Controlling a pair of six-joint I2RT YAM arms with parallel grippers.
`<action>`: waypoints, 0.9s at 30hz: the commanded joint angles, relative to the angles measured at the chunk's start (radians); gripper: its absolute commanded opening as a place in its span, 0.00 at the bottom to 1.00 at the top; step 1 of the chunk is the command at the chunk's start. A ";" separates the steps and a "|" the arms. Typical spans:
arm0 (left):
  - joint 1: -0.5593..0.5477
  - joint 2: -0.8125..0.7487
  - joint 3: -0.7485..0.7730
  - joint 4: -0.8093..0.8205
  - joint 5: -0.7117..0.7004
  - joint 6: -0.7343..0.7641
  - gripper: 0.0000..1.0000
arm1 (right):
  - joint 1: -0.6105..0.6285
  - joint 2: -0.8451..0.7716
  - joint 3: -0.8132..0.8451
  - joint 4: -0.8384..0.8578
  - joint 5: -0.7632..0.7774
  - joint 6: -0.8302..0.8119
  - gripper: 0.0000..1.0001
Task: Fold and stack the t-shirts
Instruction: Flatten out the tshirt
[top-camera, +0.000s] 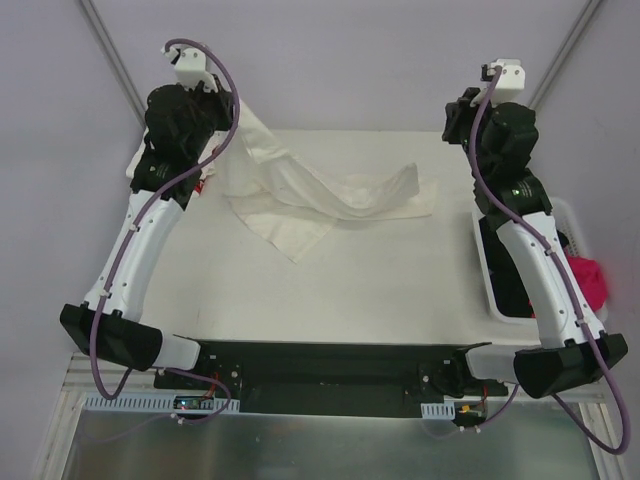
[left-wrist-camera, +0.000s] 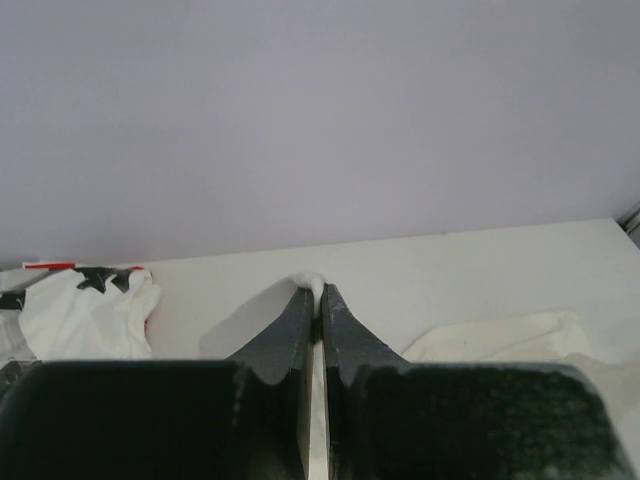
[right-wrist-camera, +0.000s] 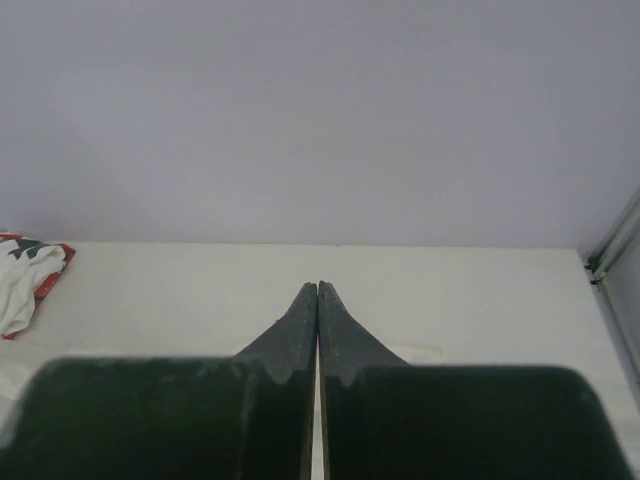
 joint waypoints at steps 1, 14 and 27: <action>-0.004 -0.076 0.152 -0.029 -0.010 0.057 0.00 | 0.030 -0.061 0.075 -0.035 0.127 -0.117 0.01; -0.007 -0.121 0.021 0.006 -0.042 0.012 0.00 | 0.033 -0.181 -0.248 0.002 0.073 0.036 0.01; -0.007 -0.043 -0.132 0.147 -0.069 -0.032 0.00 | 0.053 0.113 -0.377 0.083 -0.206 0.268 0.01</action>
